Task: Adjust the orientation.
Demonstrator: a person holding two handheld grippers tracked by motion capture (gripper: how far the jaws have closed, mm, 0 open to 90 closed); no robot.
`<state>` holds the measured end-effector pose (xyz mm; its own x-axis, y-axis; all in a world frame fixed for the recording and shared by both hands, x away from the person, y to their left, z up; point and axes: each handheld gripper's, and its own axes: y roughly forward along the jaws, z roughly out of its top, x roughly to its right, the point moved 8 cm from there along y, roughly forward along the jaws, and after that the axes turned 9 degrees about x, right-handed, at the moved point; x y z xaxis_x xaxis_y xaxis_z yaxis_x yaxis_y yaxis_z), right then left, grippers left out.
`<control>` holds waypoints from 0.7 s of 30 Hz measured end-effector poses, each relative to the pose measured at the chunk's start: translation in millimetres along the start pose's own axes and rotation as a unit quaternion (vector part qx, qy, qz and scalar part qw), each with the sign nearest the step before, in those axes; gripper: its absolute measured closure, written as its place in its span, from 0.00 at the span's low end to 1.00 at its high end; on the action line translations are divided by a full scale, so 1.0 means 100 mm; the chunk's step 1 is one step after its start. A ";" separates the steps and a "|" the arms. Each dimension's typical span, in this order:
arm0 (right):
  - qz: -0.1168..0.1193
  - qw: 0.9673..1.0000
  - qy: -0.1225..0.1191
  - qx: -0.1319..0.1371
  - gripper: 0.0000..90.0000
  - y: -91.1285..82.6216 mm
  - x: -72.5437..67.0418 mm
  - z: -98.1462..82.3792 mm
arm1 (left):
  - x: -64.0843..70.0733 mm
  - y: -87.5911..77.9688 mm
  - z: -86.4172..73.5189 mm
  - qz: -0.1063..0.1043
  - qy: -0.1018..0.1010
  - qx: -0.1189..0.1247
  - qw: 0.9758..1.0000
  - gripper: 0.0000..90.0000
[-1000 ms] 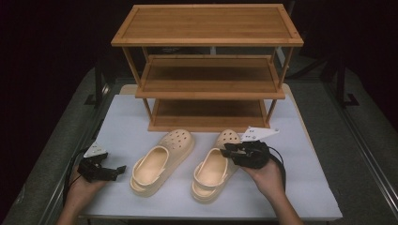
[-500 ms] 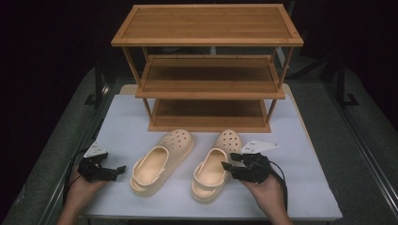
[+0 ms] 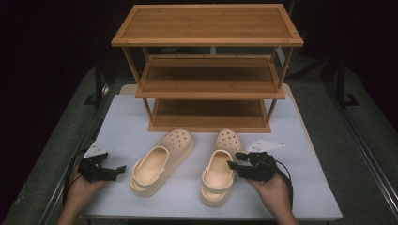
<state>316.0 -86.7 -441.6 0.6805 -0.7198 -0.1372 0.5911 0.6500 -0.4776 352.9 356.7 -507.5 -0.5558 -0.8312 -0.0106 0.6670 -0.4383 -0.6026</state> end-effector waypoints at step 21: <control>-0.022 1.000 0.007 -0.009 0.75 -0.22 0.36 -0.04 | 0.00 0.00 0.00 0.000 0.000 0.000 1.000 0.03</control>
<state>326.0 -127.8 -439.3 0.6481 -0.7509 -0.1271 0.6128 0.6133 -0.4984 352.9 356.7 -507.5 -0.5556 -0.8314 -0.0111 0.6672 -0.4379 -0.6026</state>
